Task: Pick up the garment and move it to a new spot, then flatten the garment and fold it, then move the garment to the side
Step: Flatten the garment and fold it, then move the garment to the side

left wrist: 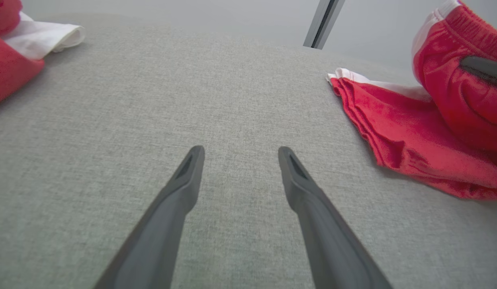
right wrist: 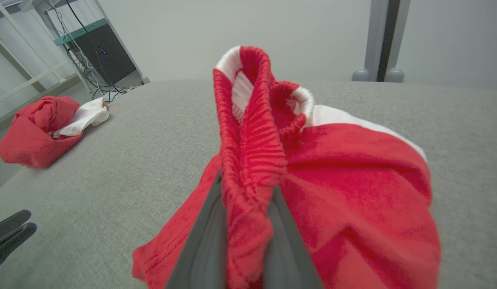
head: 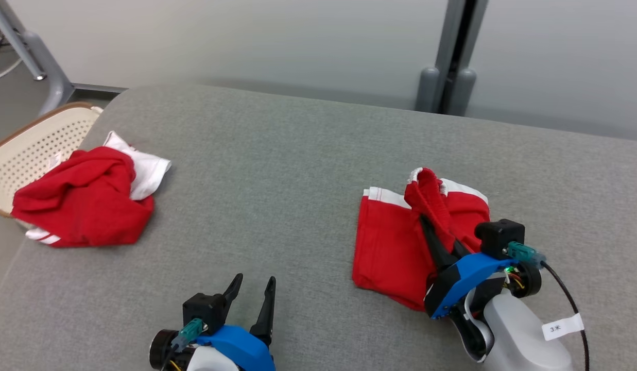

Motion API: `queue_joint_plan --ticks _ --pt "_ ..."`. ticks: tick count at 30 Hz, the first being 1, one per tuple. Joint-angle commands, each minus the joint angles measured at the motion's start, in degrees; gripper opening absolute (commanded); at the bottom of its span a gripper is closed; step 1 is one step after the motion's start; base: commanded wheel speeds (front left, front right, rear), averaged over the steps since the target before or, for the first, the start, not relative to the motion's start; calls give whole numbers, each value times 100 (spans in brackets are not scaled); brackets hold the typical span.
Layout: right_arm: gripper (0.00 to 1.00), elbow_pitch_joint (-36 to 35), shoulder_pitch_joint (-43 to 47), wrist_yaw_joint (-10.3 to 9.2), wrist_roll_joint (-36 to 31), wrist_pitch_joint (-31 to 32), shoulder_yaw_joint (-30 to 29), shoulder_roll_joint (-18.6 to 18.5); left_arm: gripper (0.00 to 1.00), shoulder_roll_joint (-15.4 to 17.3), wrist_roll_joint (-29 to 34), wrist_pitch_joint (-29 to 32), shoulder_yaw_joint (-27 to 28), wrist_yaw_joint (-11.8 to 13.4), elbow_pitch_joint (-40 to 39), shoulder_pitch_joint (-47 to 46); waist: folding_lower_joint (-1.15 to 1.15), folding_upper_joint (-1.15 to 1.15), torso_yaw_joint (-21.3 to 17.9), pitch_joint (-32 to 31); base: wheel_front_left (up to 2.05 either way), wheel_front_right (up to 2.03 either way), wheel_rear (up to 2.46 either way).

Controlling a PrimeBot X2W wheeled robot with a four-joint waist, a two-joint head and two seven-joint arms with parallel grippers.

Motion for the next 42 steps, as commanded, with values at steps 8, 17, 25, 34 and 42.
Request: queue_joint_plan --ticks 8,17,25,34,42 --pt "100 127 -212 0 -307 -176 657 -16 100 -8 -57 -14 107 75 -148 99 1 0 442 139 0 0 0" --pt "100 -376 225 0 -1140 -208 -154 -19 100 -6 372 -15 394 199 -515 168 1 0 -110 8 0 0 0" --pt "100 -831 949 0 -1754 -211 -1233 -10 100 87 1053 -14 707 289 -1134 522 1 0 -619 -189 0 0 0" --pt "100 -845 1779 0 -1705 -212 -1577 -12 100 42 1337 -14 946 214 -1455 1217 1 0 -936 -500 0 0 0" --pt "100 -857 1999 0 -1584 -212 -1491 -12 100 9 1438 -14 1002 153 -1477 1386 1 0 -947 -568 0 0 0"
